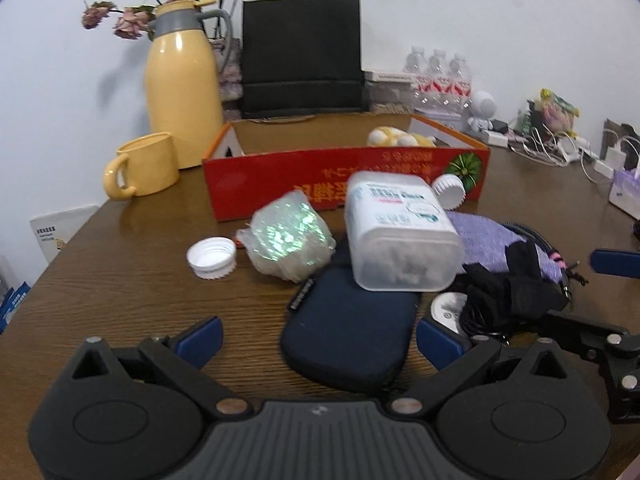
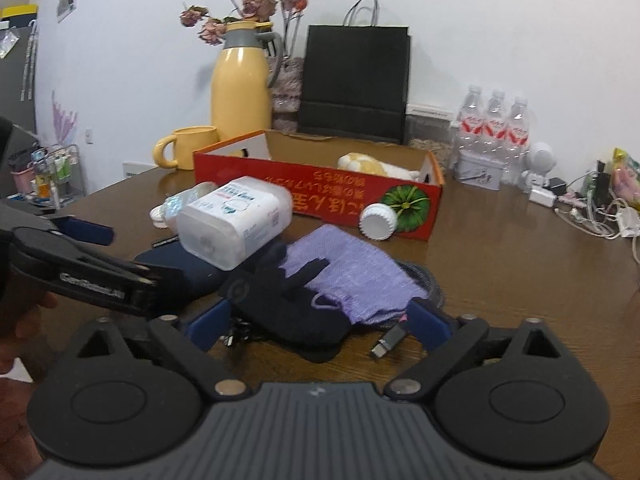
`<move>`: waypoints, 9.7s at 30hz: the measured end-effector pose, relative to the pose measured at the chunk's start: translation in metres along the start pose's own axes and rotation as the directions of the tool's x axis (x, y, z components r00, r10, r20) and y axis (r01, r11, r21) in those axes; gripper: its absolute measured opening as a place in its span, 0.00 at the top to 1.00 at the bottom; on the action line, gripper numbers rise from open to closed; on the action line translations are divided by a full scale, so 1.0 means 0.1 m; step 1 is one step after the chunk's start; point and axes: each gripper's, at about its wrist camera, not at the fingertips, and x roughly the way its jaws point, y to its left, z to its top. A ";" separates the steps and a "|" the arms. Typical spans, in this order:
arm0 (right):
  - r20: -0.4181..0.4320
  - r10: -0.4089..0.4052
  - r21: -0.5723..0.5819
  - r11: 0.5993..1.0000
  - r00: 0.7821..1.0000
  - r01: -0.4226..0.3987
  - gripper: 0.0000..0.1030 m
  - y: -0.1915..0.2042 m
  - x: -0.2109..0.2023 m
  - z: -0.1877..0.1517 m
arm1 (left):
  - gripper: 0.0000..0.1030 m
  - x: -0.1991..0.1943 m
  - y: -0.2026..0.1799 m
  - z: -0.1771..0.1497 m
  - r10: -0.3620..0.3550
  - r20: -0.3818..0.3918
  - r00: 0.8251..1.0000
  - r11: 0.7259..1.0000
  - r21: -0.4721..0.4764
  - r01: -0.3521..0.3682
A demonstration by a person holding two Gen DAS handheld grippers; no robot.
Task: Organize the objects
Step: 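Grasp the black glove with the right gripper while the left gripper grasps the navy pouch, then carry the glove and pouch into the box and open both grippers, then return both grippers to the pile and grasp a white cap with the left gripper, then pinch the purple cloth with the right gripper while the left gripper holds the white cap, then carry the white cap and purple cloth into the box and open both grippers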
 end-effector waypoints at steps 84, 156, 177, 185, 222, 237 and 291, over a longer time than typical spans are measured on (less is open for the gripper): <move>0.323 0.065 0.039 0.996 0.944 -0.081 0.95 -0.18 0.13 1.22 | 0.52 -0.48 0.38 1.20 -0.059 0.364 0.930 0.984 -0.137 0.116; 0.077 -0.105 0.049 0.994 0.991 0.102 0.00 -0.44 0.78 1.35 | 0.00 0.19 0.45 1.37 0.126 0.218 0.968 0.990 -0.089 -0.109; -0.013 -0.113 0.055 0.992 0.994 0.114 0.00 -0.40 0.41 0.45 | 0.00 0.01 0.81 0.51 0.141 0.098 0.985 0.979 -0.161 -0.125; -0.068 -0.095 0.062 0.993 0.993 0.099 0.00 -0.40 0.50 0.22 | 0.00 0.06 0.91 0.29 0.126 0.054 0.990 0.977 -0.179 -0.115; -0.124 0.006 0.060 0.998 0.992 0.001 0.45 -0.41 0.95 0.23 | 0.63 0.64 1.11 0.33 0.138 0.013 0.990 0.972 -0.193 -0.133; -0.074 0.071 0.076 0.995 0.995 -0.066 0.99 -0.38 0.84 0.23 | 0.63 0.62 1.11 0.31 0.137 0.010 0.991 0.970 -0.203 -0.132; 0.141 0.091 0.059 0.993 0.986 -0.101 0.89 -0.41 0.58 0.82 | 0.63 0.10 0.94 0.76 0.095 0.224 0.970 0.979 -0.195 -0.051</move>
